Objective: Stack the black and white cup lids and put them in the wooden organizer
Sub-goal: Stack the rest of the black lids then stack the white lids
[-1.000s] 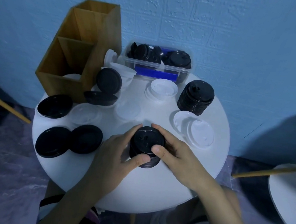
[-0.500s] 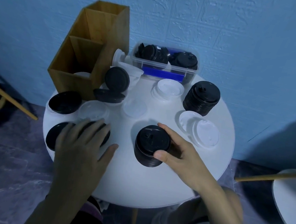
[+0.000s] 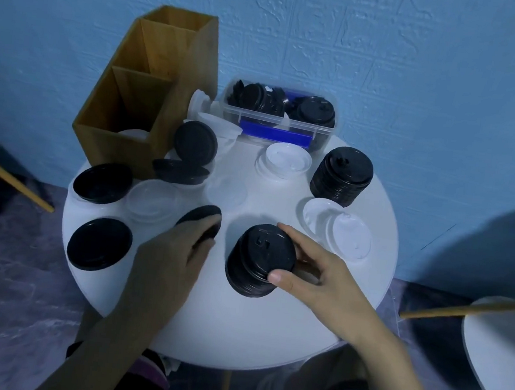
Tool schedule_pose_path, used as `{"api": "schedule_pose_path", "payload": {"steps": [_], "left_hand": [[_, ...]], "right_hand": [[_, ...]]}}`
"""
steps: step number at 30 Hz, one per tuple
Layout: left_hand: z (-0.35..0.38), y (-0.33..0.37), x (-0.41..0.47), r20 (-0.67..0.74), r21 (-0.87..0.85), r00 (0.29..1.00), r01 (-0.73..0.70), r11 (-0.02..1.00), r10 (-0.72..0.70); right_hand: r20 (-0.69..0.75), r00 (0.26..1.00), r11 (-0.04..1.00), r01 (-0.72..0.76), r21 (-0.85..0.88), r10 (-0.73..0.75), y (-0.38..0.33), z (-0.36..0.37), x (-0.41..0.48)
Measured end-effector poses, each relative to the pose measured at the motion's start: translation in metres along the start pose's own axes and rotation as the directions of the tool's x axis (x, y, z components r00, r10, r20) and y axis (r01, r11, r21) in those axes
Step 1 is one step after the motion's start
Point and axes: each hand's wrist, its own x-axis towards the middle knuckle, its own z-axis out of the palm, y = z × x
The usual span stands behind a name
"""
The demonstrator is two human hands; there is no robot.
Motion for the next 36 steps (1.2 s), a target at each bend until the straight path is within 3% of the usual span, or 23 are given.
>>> {"api": "schedule_pose_path", "payload": {"steps": [2,3,6,9,11,13,15,19,22,26,28,33,36], "left_hand": [[-0.008,0.015,0.011,-0.072,-0.28,0.986,0.125,0.952,-0.151],[-0.01,0.019,0.016,-0.062,-0.462,0.97,0.182,0.868,-0.237],[-0.018,0.032,0.028,0.05,-0.815,0.885,0.304,0.493,-0.463],[-0.023,0.043,0.035,0.179,-0.93,0.843,0.314,0.193,-0.508],[-0.026,0.05,0.036,0.215,-0.946,0.847,0.305,0.112,-0.486],[-0.027,0.056,0.036,0.241,-0.947,0.87,0.308,0.092,-0.429],[-0.027,0.059,0.036,0.261,-0.941,0.892,0.32,0.108,-0.37],[-0.024,0.062,0.04,0.351,-0.901,0.897,0.402,0.165,-0.27],[-0.023,0.063,0.041,0.376,-0.869,0.893,0.433,0.24,-0.247],[-0.017,0.047,0.031,0.098,-0.698,0.952,0.273,0.663,-0.289],[-0.017,0.033,0.019,0.072,-0.591,0.964,0.249,0.767,-0.257],[-0.009,0.014,-0.009,0.372,-0.354,0.909,0.325,0.877,-0.187],[0.002,0.02,-0.007,0.383,-0.285,0.919,0.215,0.934,-0.094]], "right_hand": [[-0.01,1.0,0.999,-0.011,-0.038,0.011,-0.001,0.002,0.001],[-0.011,1.0,0.998,-0.016,-0.054,0.015,-0.002,0.004,0.002],[0.007,1.0,0.995,-0.013,-0.104,0.014,-0.007,0.008,0.005],[-0.05,0.998,0.991,0.036,-0.127,-0.042,-0.019,0.01,0.009],[-0.144,0.981,0.981,0.101,-0.168,-0.126,-0.029,0.011,0.012],[-0.213,0.955,0.967,0.166,-0.195,-0.207,-0.042,0.01,0.015],[-0.192,0.947,0.951,0.212,-0.225,-0.257,-0.054,0.007,0.018],[0.03,0.955,0.885,0.284,-0.369,-0.294,-0.067,-0.005,0.024],[0.064,0.949,0.851,0.307,-0.426,-0.31,-0.064,-0.007,0.026],[-0.089,0.951,0.912,0.252,-0.324,-0.295,-0.053,-0.012,0.019],[-0.172,0.962,0.958,0.168,-0.234,-0.211,-0.045,-0.017,0.014],[-0.167,0.977,0.976,0.1,-0.194,-0.134,-0.036,-0.012,0.004],[-0.114,0.975,0.94,0.145,-0.308,-0.188,-0.036,0.002,0.006]]}}
